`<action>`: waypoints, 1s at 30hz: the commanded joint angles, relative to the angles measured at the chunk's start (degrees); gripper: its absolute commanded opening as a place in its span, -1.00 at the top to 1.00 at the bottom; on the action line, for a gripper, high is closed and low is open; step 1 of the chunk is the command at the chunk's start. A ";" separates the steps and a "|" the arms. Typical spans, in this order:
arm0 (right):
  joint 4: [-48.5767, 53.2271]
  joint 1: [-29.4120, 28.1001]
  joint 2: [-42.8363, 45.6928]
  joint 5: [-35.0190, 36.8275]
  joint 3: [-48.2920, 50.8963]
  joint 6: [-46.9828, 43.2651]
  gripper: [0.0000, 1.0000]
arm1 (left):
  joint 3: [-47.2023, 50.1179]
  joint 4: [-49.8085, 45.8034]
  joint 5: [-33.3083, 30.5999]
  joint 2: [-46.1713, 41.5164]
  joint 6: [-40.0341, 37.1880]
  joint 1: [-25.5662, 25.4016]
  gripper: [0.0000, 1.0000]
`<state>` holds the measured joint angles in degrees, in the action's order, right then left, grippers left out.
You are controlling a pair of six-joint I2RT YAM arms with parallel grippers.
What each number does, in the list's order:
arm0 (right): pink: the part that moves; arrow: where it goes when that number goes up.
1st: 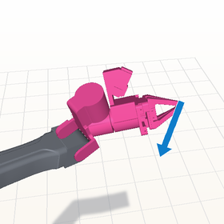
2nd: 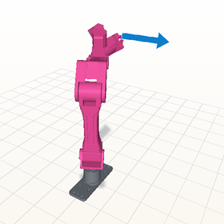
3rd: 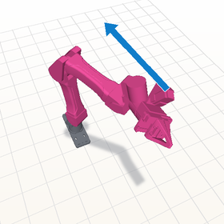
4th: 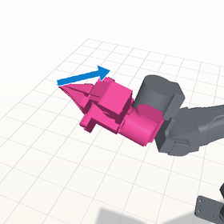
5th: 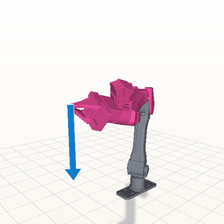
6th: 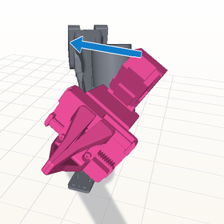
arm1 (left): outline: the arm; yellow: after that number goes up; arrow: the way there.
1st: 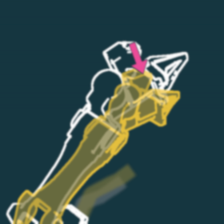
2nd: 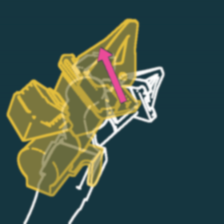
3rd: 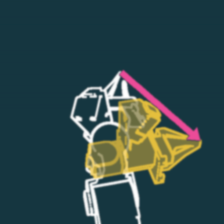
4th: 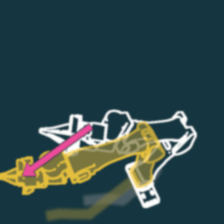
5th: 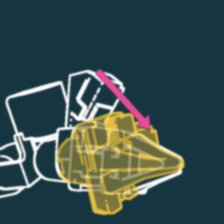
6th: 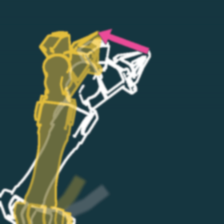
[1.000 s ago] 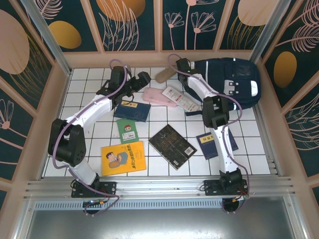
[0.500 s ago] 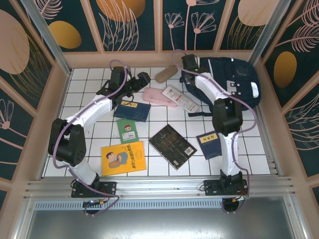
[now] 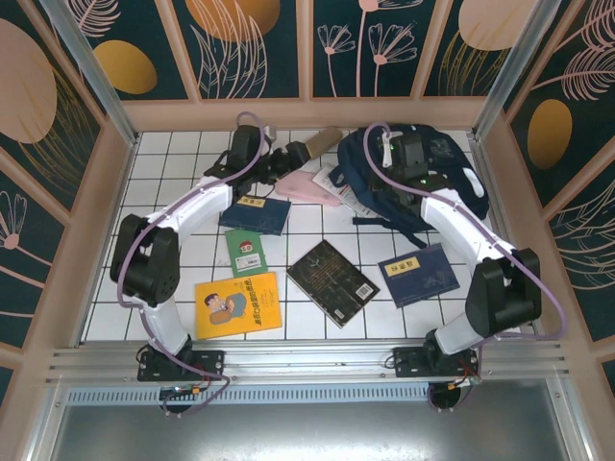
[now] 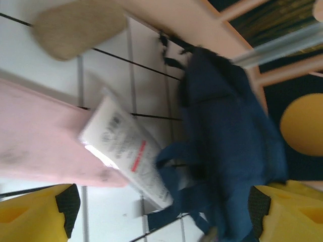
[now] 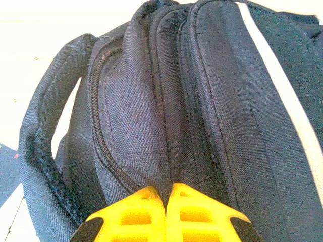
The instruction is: Pack the student bag
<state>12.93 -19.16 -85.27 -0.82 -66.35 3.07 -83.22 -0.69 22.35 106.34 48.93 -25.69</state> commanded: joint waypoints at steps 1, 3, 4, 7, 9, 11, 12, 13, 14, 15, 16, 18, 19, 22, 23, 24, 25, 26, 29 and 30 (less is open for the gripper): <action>-12.55 -0.74 6.55 -9.84 5.75 -0.87 1.00 | -7.32 -0.19 8.11 4.88 -1.45 -1.97 -0.75; -15.29 -0.66 9.38 -11.14 9.51 -0.86 1.00 | -11.09 -0.90 10.36 8.37 -1.11 -3.30 -0.75; -16.10 -0.62 10.43 -11.59 10.74 -0.67 1.00 | -13.39 -1.70 11.24 10.18 -0.96 -3.99 -0.74; -16.40 -0.71 11.79 -12.58 12.29 -0.32 1.00 | -17.50 -4.00 11.24 14.73 -0.24 -5.32 -0.70; -16.28 -0.84 12.10 -12.62 12.79 0.48 1.00 | -17.88 -4.41 10.28 15.95 0.03 -5.75 -0.67; -16.77 -1.19 12.64 -12.98 13.80 1.55 1.00 | -17.94 -5.46 8.36 16.71 -0.22 -5.89 -0.65; -16.90 -1.40 12.98 -12.62 14.41 2.10 1.00 | -18.20 -6.35 7.66 16.96 -0.97 -5.93 -0.63; -16.58 -1.60 13.28 -11.33 14.86 2.88 1.00 | -18.66 -7.60 6.82 17.29 -1.85 -6.11 -0.59; -15.75 -1.63 13.29 -10.27 14.84 3.44 1.00 | -19.16 -8.88 5.94 17.62 -2.57 -6.29 -0.55; -14.80 -1.63 13.33 -9.34 14.92 4.13 1.00 | -19.51 -10.06 5.29 17.96 -3.28 -6.59 -0.53; -14.57 -1.59 13.67 -8.55 15.43 5.03 1.00 | -19.45 -10.46 4.79 18.10 -3.52 -7.03 -0.53; -14.64 -1.62 14.56 -7.21 16.75 7.36 1.00 | -18.55 -10.14 4.76 18.53 -2.95 -7.92 -0.50; -14.60 -1.60 15.05 -6.48 17.48 8.70 1.00 | -18.03 -9.24 5.30 18.78 -2.43 -8.23 -0.41; -13.76 -1.62 16.07 -3.67 19.05 12.57 1.00 | -16.21 -5.91 7.05 19.25 -0.26 -9.10 0.07; -13.29 -1.54 16.26 -3.20 19.25 13.40 1.00 | -15.81 -5.24 7.41 19.27 0.18 -9.19 0.26; -12.87 -1.50 16.44 -2.90 19.52 14.21 1.00 | -15.71 -5.05 7.40 19.29 0.36 -9.37 0.44; -12.53 -1.54 16.61 -2.60 19.74 14.73 1.00 | -15.48 -4.90 7.31 19.26 0.46 -9.51 0.60; -11.89 -1.50 16.80 -1.99 19.87 15.48 1.00 | -14.99 -4.50 7.31 18.96 0.68 -9.51 0.81; -10.76 -1.56 16.98 -3.18 19.84 15.83 0.69 | -12.72 -2.84 6.88 17.47 1.30 -9.50 1.00; -10.20 -1.53 16.90 -3.69 19.54 15.91 0.42 | -11.76 -2.13 6.86 16.68 1.41 -9.52 1.00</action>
<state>5.93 -20.40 -71.40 -4.54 -45.95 15.51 -97.86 -4.62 28.05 124.07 49.25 -34.52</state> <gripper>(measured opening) 0.185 0.066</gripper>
